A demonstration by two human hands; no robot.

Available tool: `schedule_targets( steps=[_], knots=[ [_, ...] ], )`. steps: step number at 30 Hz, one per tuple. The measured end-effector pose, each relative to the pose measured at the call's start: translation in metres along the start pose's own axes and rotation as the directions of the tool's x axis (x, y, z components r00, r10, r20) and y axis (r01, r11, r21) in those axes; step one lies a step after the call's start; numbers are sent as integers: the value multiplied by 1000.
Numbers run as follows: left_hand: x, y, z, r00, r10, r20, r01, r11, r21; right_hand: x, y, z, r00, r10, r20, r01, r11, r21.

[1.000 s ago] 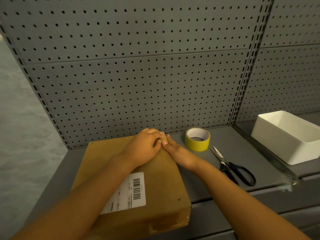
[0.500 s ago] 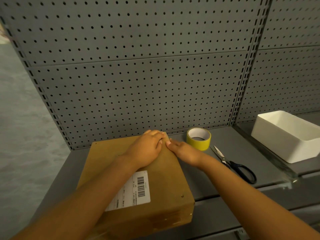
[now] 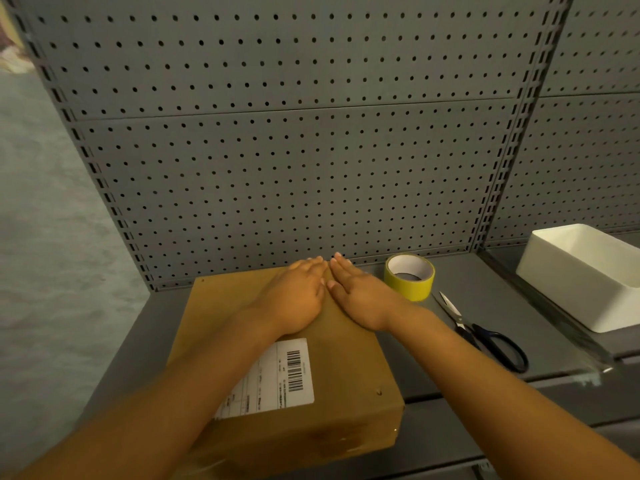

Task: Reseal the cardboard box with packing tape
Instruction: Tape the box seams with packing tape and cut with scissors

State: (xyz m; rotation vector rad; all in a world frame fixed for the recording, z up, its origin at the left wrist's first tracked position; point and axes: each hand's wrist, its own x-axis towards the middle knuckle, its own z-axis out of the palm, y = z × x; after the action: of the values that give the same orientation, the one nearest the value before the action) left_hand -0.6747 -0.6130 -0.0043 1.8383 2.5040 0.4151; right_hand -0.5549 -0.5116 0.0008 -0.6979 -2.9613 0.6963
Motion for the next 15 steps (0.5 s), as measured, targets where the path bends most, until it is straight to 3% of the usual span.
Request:
schedule_targets(
  steps=[4,8,15],
  knots=[
    [-1,1,1,1000,4,-11,-4,1000,14,-1,4,-7,1000,1,15,0,998,-56],
    [-2,2,1,996,45,-74,-45,999,5,0,9,-6,997,-4,71,2,999,34],
    [1,-1,2,994,107,34,-108,994,17,0,12,9,999,44,10,-44,925,377]
  ],
)
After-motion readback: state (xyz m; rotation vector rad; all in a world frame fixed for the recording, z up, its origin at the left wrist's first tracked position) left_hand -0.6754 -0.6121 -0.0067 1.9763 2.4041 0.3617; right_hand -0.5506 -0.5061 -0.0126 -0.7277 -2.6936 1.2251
